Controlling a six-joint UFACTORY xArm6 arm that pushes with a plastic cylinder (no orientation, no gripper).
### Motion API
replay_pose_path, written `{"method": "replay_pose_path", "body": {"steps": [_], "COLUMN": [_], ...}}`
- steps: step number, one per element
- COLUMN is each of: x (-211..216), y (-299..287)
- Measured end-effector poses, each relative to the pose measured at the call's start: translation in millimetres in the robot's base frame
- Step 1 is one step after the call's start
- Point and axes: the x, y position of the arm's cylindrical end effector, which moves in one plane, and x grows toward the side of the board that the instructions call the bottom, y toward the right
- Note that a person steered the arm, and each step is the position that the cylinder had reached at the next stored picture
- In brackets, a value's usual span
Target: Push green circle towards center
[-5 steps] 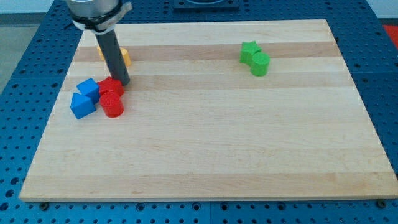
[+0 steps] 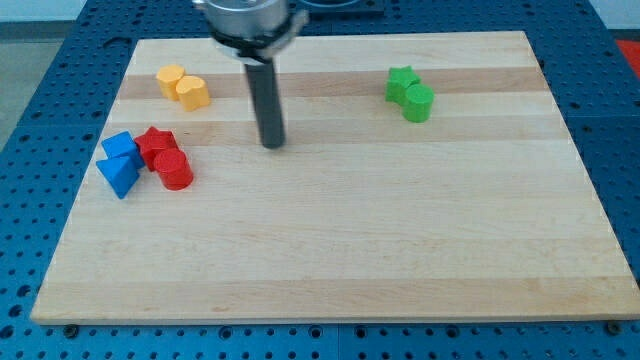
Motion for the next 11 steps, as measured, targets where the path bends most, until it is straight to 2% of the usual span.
{"method": "replay_pose_path", "body": {"steps": [1, 2, 3, 4, 5, 6, 8, 9, 11], "x": [27.3, 16.9, -9.0, -53.6, -86.6, -83.8, -28.3, -36.8, -61.5], "y": [63.3, 149.4, 223.6, 268.5, 251.4, 179.3, 47.6, 52.6, 195.0]}}
